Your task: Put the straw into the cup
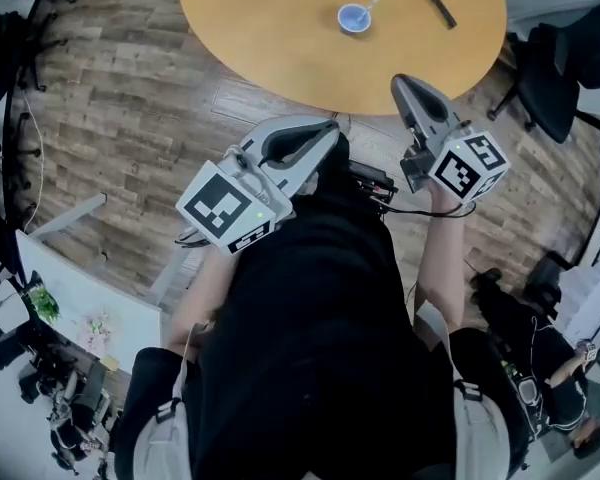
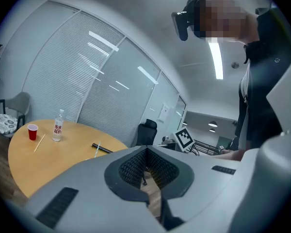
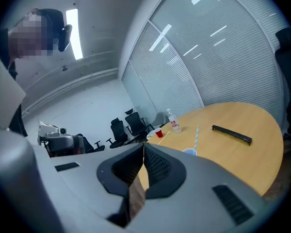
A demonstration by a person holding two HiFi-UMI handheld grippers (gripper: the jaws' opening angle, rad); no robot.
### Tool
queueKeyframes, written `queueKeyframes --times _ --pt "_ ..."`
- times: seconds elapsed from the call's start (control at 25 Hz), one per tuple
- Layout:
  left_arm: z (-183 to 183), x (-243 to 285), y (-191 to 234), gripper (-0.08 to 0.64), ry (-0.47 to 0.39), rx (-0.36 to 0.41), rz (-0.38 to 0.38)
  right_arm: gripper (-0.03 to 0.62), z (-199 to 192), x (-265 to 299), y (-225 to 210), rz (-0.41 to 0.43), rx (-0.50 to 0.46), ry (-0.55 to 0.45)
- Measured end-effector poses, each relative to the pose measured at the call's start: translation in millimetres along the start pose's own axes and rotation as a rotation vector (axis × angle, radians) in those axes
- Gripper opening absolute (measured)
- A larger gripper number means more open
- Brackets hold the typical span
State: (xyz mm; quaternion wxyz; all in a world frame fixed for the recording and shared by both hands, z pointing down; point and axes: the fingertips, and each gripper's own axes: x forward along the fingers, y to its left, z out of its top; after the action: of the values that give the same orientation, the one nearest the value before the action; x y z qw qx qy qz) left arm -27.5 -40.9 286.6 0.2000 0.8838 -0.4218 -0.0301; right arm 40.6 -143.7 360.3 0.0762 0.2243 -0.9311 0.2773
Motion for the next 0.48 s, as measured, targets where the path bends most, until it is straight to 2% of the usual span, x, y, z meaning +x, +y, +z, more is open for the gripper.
queueKeyframes --times 0.48 --pt "-28.7 -83.0 -49.8 0.011 0.024 0.019 -0.171 0.02 -48.0 -71.7 145.5 -0.054 -0.073 -0.103"
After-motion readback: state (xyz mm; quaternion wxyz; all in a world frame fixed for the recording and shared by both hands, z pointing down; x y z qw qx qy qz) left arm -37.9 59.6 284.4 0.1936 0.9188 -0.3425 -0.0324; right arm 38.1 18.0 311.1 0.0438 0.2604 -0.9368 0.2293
